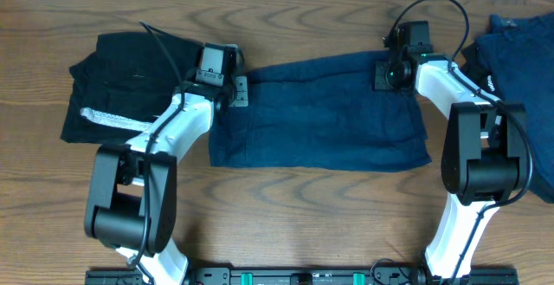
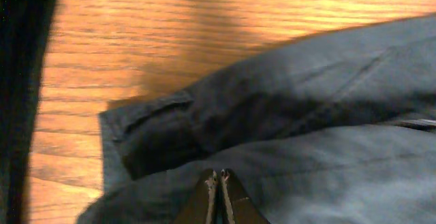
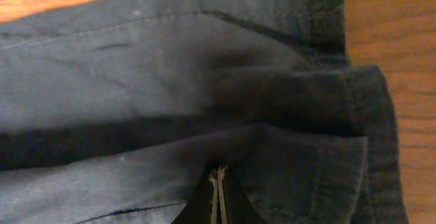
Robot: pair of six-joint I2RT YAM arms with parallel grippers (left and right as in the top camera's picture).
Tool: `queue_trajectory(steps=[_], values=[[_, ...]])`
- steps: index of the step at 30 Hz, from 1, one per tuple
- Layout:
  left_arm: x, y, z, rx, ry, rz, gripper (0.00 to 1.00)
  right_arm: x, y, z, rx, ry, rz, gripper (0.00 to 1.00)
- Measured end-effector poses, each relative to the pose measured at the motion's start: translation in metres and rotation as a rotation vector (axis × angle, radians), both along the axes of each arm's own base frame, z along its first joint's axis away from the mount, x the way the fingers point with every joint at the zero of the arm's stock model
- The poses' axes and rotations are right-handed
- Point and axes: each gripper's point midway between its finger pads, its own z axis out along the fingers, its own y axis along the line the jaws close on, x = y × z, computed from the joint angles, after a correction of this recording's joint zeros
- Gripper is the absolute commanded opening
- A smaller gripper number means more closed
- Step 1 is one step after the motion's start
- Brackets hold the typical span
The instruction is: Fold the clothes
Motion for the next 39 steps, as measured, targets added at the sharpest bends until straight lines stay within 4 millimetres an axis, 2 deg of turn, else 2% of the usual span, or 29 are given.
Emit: queue_trajectory(steps=[7,11,16,21,24,27,29,31,33,35,37,39], values=[[0.005,0.017,-0.034,0.05,0.039,0.047,0.06,0.002,-0.018,0.0,-0.049,-0.004,-0.037,0.01],[0.023,0.024,-0.026,0.036,-0.034,0.072,0.06,0.002,-0.021,0.0,-0.059,-0.006,-0.045,0.01],[0.042,0.046,-0.014,0.028,-0.112,0.132,0.06,0.002,-0.023,0.0,-0.066,-0.006,-0.048,0.01],[0.035,0.066,-0.016,0.046,-0.076,0.172,0.06,0.007,-0.023,0.002,-0.068,-0.028,-0.047,0.01],[0.03,0.063,0.004,0.042,-0.089,0.166,0.06,0.009,-0.02,0.006,-0.046,-0.04,-0.039,0.01],[0.027,0.057,0.045,0.023,-0.155,0.151,0.06,0.005,-0.005,0.022,0.046,-0.041,0.001,0.01],[0.02,0.048,0.07,-0.009,-0.182,0.125,0.06,0.0,0.01,0.045,0.131,-0.049,0.042,0.01],[0.012,0.037,0.084,-0.058,-0.183,0.089,0.06,-0.009,0.028,0.079,0.233,-0.065,0.094,0.01],[0.002,0.024,0.085,-0.121,-0.147,0.055,0.06,-0.023,0.044,0.115,0.323,-0.075,0.147,0.01],[-0.009,0.011,0.076,-0.191,-0.076,0.026,0.06,-0.037,0.057,0.139,0.383,-0.067,0.183,0.01],[-0.017,-0.002,0.066,-0.253,-0.013,0.003,0.06,-0.054,0.069,0.147,0.421,-0.019,0.216,0.01],[-0.021,-0.012,0.057,-0.295,0.027,-0.016,0.06,-0.074,0.081,0.14,0.445,0.064,0.251,0.01]])
